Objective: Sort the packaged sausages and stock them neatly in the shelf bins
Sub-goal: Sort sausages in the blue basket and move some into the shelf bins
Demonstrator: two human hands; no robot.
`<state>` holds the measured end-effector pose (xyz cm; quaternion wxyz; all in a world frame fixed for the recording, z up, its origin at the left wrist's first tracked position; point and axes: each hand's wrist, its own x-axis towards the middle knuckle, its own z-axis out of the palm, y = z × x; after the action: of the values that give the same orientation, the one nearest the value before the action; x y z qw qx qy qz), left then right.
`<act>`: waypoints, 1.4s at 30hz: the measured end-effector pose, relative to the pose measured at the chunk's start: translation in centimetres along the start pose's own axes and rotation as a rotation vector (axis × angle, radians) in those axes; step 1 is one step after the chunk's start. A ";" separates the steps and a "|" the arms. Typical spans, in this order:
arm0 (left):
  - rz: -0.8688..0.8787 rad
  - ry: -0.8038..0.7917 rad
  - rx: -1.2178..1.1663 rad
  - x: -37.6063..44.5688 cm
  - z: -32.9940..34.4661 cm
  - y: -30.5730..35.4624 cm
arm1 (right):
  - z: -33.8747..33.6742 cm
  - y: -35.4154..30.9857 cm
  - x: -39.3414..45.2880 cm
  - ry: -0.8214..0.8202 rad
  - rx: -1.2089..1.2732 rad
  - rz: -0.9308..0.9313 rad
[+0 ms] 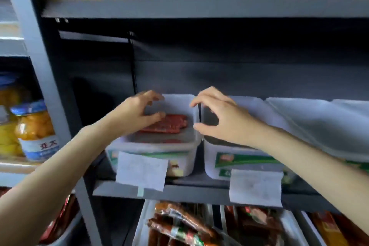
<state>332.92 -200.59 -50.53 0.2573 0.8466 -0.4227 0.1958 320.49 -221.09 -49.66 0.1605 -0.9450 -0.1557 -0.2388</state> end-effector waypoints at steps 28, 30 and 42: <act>-0.232 -0.765 0.031 2.0 3.6 -6.3 | 13.4 7.5 17.4 -0.753 -0.496 0.321; -0.257 -0.758 0.017 1.9 3.7 -6.4 | 12.8 6.6 16.8 -0.677 -0.545 0.273; -0.229 -0.956 0.236 1.6 3.0 -5.4 | 2.0 -0.7 9.7 -0.177 -0.667 0.144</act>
<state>338.52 -200.63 -53.51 -0.0427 0.9059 -0.3724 -0.1969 329.17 -217.56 -46.31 -0.1548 -0.9710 -0.0152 -0.1817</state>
